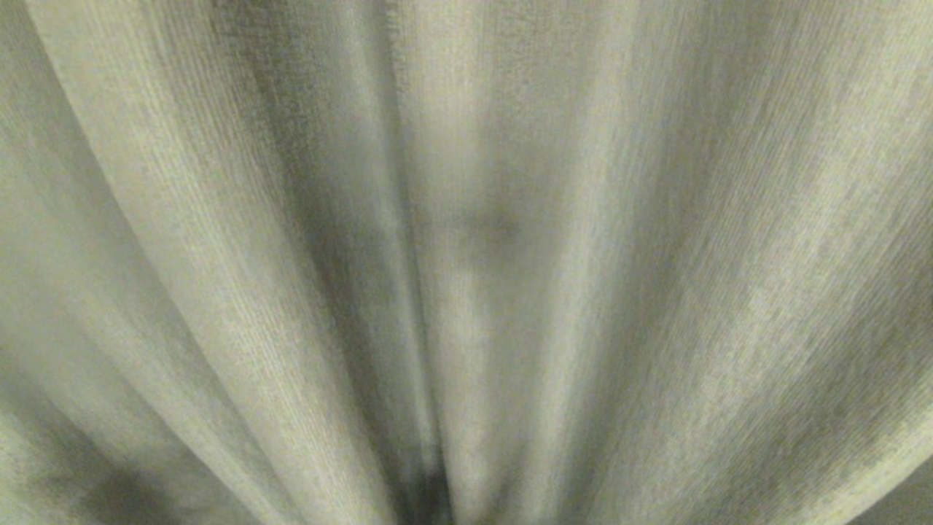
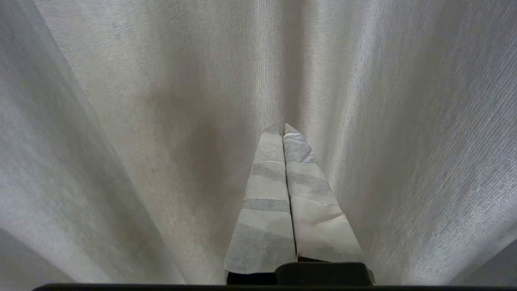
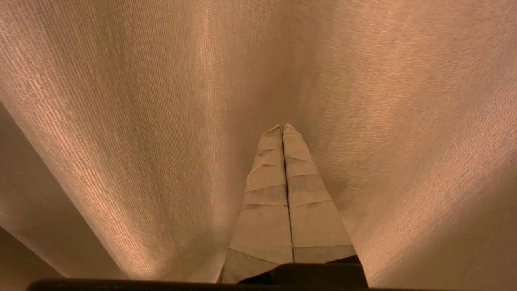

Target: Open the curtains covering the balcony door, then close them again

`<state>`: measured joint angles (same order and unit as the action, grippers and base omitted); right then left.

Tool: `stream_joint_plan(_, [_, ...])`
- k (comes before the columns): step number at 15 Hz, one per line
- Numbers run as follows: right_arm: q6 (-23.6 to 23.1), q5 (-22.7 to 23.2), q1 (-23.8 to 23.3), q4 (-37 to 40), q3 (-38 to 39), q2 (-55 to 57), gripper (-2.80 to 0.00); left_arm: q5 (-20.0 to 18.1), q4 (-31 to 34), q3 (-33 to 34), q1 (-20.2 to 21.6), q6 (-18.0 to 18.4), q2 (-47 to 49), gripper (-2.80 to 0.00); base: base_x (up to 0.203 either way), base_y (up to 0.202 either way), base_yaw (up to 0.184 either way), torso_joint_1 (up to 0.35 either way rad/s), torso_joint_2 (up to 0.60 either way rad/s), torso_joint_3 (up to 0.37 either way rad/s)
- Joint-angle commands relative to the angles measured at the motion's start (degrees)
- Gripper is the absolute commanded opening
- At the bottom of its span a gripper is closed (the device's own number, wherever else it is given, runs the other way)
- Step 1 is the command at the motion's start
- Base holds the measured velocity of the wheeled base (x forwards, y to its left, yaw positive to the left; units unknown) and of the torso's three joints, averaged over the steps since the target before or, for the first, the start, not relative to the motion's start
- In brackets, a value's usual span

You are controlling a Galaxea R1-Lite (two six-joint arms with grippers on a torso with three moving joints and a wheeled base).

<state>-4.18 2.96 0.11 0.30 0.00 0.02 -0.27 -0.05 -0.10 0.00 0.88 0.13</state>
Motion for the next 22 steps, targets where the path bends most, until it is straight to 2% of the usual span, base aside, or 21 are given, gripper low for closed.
stream_joint_plan(1, [-0.04, 0.03, 0.07, -0.02, 0.00, -0.02, -2.80, 0.00, -0.04, 0.01, 0.00, -0.09, -0.13, -2.80, 0.000, 0.000, 0.000, 0.000, 0.00, 0.000])
stream_joint_plan(22, [-0.04, 0.03, 0.04, 0.05, 0.00, -0.02, -2.80, 0.09, -0.13, 0.01, 0.09, -1.32, -0.13, -2.80, 0.000, 0.000, 0.000, 0.000, 0.00, 0.000])
